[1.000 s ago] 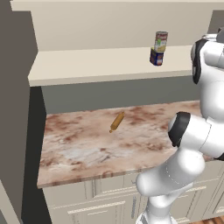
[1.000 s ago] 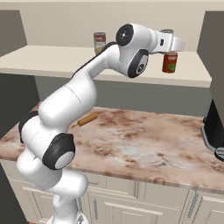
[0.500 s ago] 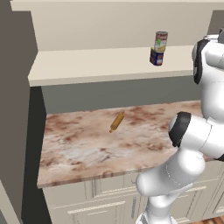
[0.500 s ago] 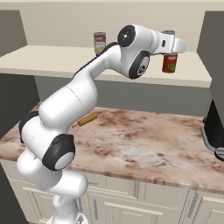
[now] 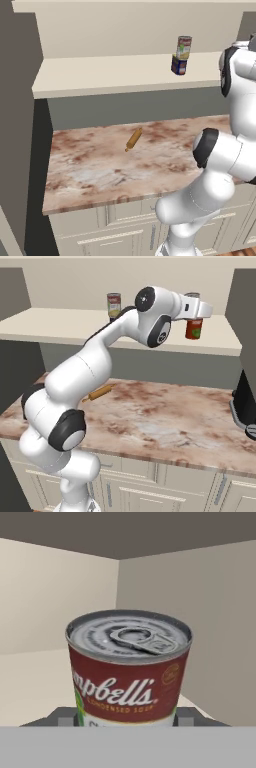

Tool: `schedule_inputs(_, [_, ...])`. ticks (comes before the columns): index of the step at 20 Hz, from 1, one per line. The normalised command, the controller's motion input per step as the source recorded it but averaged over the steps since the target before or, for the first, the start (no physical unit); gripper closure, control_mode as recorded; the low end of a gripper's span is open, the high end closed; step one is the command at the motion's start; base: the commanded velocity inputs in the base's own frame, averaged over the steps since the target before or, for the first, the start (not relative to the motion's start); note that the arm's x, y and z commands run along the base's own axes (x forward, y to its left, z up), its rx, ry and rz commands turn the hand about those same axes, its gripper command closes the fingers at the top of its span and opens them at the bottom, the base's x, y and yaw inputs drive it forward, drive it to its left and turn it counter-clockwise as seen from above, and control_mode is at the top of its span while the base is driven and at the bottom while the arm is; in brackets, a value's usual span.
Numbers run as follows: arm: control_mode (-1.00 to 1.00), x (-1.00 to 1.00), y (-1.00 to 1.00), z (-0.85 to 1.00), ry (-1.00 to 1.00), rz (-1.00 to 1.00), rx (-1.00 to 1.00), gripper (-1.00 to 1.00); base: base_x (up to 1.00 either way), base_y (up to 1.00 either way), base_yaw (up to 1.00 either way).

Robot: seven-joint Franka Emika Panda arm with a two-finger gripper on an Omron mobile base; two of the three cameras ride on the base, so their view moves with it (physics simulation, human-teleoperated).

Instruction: Stack two cans on top of the other two cans in the cabinet.

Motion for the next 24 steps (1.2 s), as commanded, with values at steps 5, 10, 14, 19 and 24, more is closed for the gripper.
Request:
schedule_inputs(5, [-1.00,0.12,0.00,0.00,0.00,0.00,0.00,1.00,0.00,0.00,0.00])
schedule_inputs(10, [-1.00,0.13,0.00,0.01,0.00,0.00,0.00,1.00,0.00,0.00,0.00])
schedule_inputs(14, [-1.00,0.14,0.00,0.00,0.00,0.00,0.00,1.00,0.00,0.00,0.00])
schedule_inputs(19, [-1.00,0.15,-0.02,0.00,0.02,0.00,0.01,1.00,0.00,0.00,0.00])
schedule_inputs(24, [-1.00,0.12,-0.05,0.00,0.01,0.00,0.01,1.00,0.00,0.00,0.00])
